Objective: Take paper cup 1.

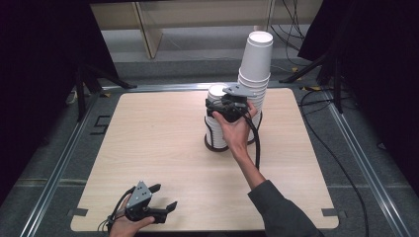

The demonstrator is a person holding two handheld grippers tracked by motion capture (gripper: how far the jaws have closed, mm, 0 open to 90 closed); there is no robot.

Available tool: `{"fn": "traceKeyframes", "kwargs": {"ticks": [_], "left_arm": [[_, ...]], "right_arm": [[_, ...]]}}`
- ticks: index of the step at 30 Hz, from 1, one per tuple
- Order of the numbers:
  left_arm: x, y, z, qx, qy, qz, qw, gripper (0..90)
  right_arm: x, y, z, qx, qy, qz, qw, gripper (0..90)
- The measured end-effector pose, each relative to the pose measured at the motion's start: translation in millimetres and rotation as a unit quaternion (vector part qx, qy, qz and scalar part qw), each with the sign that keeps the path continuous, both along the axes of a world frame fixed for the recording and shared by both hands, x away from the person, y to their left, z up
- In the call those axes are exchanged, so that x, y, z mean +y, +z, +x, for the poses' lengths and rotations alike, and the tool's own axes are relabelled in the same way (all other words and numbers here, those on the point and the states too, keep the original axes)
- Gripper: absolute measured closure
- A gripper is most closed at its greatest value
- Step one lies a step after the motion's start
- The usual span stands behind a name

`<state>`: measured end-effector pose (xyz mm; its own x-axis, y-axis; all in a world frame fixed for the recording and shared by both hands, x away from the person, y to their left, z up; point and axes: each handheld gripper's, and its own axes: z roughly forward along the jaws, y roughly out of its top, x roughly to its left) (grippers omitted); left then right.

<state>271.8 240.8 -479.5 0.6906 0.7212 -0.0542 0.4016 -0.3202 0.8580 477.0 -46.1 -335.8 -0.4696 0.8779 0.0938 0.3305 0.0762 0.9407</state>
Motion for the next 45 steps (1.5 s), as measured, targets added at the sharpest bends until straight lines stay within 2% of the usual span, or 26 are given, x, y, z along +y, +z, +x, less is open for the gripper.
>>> {"fn": "traceKeyframes", "kwargs": {"ticks": [1, 2, 3, 4, 7, 9, 11, 19, 22, 24, 30, 32, 33, 36, 37, 38, 39, 41, 42, 43, 45], "left_arm": [[-1.8, -0.6, -0.7, 0.003, 0.004, -0.013, 0.9999, 14.3], [-2.0, -0.7, -0.9, 0.004, 0.006, -0.015, 0.9999, 14.3], [-0.4, -0.2, -0.2, 0.001, 0.001, -0.003, 1.0000, 14.3], [-2.0, -0.7, -0.9, 0.003, 0.006, -0.016, 0.9998, 14.3], [-2.2, -0.8, -0.9, 0.003, 0.006, -0.016, 0.9998, 14.3], [-2.5, -0.8, -1.1, 0.004, 0.006, -0.017, 0.9998, 14.3], [-3.2, -1.6, -0.7, 0.002, 0.004, -0.023, 0.9997, 14.3], [-3.3, -0.9, -1.2, 0.006, 0.004, -0.017, 0.9998, 14.3], [-3.7, -1.1, -1.3, 0.008, 0.005, -0.018, 0.9998, 14.3], [-3.9, -1.2, -1.3, 0.007, 0.005, -0.018, 0.9998, 14.3], [-3.6, -1.1, -1.2, 0.008, 0.005, -0.017, 0.9998, 14.3], [-4.0, -1.4, -1.1, 0.008, 0.005, -0.019, 0.9998, 14.3], [-4.4, -2.2, -0.5, 0.007, 0.004, -0.022, 0.9997, 14.3], [-4.1, -2.3, 0.3, 0.005, 0.004, -0.018, 0.9998, 14.3], [-4.3, -2.4, 0.3, 0.005, 0.005, -0.022, 0.9997, 14.3], [-3.3, -1.9, 0.6, 0.006, 0.006, -0.015, 0.9998, 14.3], [-3.8, -2.3, 0.6, 0.004, 0.008, -0.023, 0.9997, 14.3], [-2.8, -2.1, 1.0, 0.004, 0.008, -0.021, 0.9997, 14.3], [-2.9, -2.1, 1.1, 0.004, 0.008, -0.022, 0.9997, 14.3], [-3.5, -2.4, 1.1, 0.003, 0.010, -0.027, 0.9996, 14.3], [-3.5, -1.7, 0.7, 0.008, 0.012, -0.020, 0.9997, 14.3]], "right_arm": [[-0.1, 0.7, 0.2, -0.007, -0.001, 0.000, 1.0000, 20.4], [-0.3, 2.5, -0.5, -0.006, -0.001, 0.000, 1.0000, 20.4], [0.0, 4.3, -0.8, -0.007, 0.002, 0.004, 1.0000, 20.4], [-0.5, 5.6, -0.9, -0.010, 0.001, 0.002, 1.0000, 20.4], [-1.2, 12.7, -2.2, -0.019, 0.003, 0.008, 0.9998, 20.5], [-1.5, 17.5, -3.9, -0.015, 0.001, 0.018, 0.9997, 20.5], [-2.7, 22.5, -4.2, -0.023, 0.004, 0.020, 0.9995, 20.6], [-7.6, 49.7, -8.2, -0.046, 0.008, 0.034, 0.9983, 20.6], [-9.0, 62.4, -13.5, -0.055, 0.014, 0.037, 0.9977, 20.7], [-10.8, 72.6, -20.1, -0.068, 0.021, 0.042, 0.9966, 20.6], [-16.2, 82.6, -34.5, -0.070, 0.043, 0.055, 0.9951, 20.7], [-18.6, 84.1, -42.1, -0.068, 0.055, 0.056, 0.9946, 20.7], [-20.2, 84.1, -44.3, -0.076, 0.059, 0.051, 0.9941, 20.7], [-23.2, 81.0, -57.4, -0.070, 0.078, 0.054, 0.9930, 20.7], [-24.1, 77.9, -62.5, -0.066, 0.087, 0.057, 0.9923, 20.7], [-25.5, 74.9, -65.5, -0.071, 0.094, 0.053, 0.9915, 20.7], [-25.8, 71.5, -69.6, -0.068, 0.100, 0.055, 0.9912, 20.7], [-26.7, 64.7, -76.4, -0.058, 0.110, 0.060, 0.9905, 20.7], [-28.0, 61.0, -78.1, -0.061, 0.115, 0.058, 0.9898, 20.7], [-28.1, 57.9, -81.2, -0.050, 0.121, 0.065, 0.9893, 20.7], [-29.4, 51.6, -84.8, -0.051, 0.127, 0.062, 0.9887, 20.7]]}}
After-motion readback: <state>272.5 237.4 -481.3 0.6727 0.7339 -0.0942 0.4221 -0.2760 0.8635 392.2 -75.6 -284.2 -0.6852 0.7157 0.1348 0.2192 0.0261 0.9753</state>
